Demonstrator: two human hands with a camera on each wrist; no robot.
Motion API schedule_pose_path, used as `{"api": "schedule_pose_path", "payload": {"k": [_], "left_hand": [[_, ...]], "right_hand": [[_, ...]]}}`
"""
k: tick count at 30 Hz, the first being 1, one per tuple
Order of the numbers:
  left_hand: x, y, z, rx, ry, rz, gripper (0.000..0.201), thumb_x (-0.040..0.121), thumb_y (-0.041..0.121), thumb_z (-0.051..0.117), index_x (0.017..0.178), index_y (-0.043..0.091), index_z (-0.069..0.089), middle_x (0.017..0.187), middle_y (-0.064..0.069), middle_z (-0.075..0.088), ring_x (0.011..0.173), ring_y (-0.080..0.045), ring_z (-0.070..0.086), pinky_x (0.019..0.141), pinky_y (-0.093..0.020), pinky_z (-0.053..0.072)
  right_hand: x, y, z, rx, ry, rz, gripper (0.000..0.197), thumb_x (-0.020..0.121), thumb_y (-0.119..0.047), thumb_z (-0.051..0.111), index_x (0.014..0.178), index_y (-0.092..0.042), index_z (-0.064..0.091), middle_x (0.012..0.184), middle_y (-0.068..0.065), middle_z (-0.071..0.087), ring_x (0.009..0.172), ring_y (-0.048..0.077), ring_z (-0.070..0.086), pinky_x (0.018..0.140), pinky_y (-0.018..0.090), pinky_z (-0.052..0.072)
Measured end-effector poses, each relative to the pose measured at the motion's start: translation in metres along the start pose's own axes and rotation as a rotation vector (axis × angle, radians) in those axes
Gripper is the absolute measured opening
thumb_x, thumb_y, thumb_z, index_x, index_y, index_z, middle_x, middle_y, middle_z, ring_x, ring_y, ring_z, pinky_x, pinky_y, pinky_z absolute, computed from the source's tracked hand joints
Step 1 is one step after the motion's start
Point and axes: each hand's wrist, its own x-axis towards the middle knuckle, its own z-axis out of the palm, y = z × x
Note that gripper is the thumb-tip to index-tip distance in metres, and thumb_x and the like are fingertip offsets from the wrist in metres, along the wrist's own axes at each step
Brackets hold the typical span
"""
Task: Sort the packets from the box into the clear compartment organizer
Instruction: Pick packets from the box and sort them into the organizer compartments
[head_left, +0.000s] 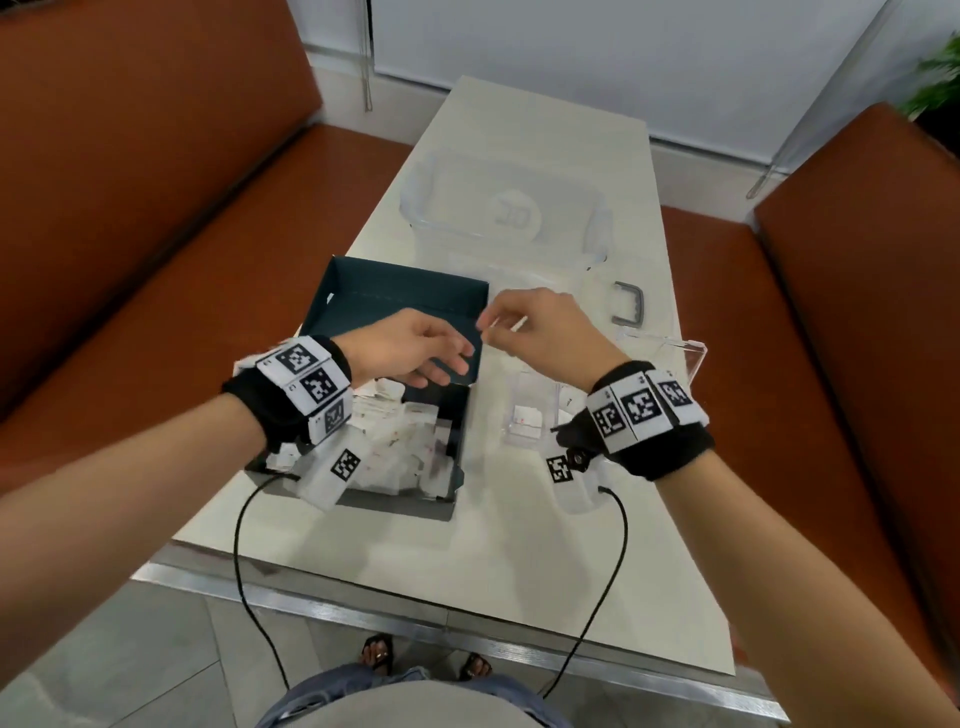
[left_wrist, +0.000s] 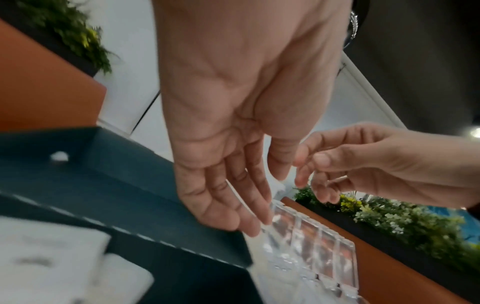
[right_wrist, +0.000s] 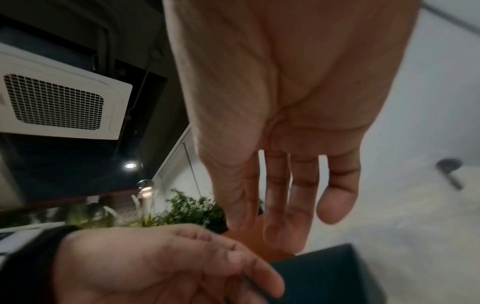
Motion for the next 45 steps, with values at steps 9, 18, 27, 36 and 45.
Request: {"api": "schedule_pose_path", "payload": {"k": [9,18,27,36,45], "left_hand": [[-0.022,-0.053,-0.058,0.856,-0.243,-0.204,0.028,0.099,0.015,0.048,0.120,0.009,0.065,0.114,-0.006,0.069,0.094,-0.019,0.065,0.083,-0.030,0.053],[-0.015,-0.075,-0.033,1.251,-0.290,-0.144,0.075,0.082,0.036,0.074,0.144,0.013,0.039,0.140,-0.011,0.048,0.124,-0.027,0.051,0.097,-0.036,0.047],[-0.011,-0.085,-0.009,1.696,-0.439,0.001,0.056,0.083,0.056,0.058,0.126,0.021,0.048,0.118,-0.001,0.055,0.112,-0.026,0.050,0.103,-0.048,0.039],[-0.015,-0.077,-0.015,1.313,-0.205,0.023,0.037,0.096,0.019,0.056,0.133,0.011,0.053,0.129,-0.013,0.055,0.114,-0.028,0.057,0.089,-0.033,0.049],[-0.025,-0.059,-0.050,1.036,-0.077,0.025,0.022,0.092,0.015,0.066,0.107,0.000,0.065,0.086,-0.009,0.052,0.075,-0.027,0.048,0.073,-0.036,0.046]], "right_hand": [[0.026,-0.041,0.106,-0.552,-0.658,-0.084,0.042,0.092,-0.013,0.055,0.133,-0.005,0.046,0.118,0.018,0.059,0.104,0.032,0.059,0.078,0.031,0.046],[0.031,-0.032,0.148,-0.617,-0.678,0.101,0.084,0.074,-0.035,0.078,0.136,-0.001,0.032,0.118,0.015,0.056,0.102,0.029,0.060,0.080,0.035,0.053],[0.028,-0.029,0.151,-0.560,-0.616,0.135,0.071,0.068,-0.042,0.076,0.128,-0.021,0.046,0.112,0.009,0.054,0.092,0.022,0.052,0.072,0.028,0.041],[0.025,-0.034,0.145,-0.508,-0.571,0.155,0.037,0.080,-0.035,0.069,0.108,-0.013,0.059,0.099,0.007,0.064,0.086,0.023,0.061,0.074,0.031,0.051],[0.025,-0.043,0.116,-0.448,-0.546,0.156,0.035,0.088,-0.031,0.064,0.114,-0.009,0.057,0.110,0.009,0.063,0.096,0.025,0.060,0.082,0.033,0.049]]}}
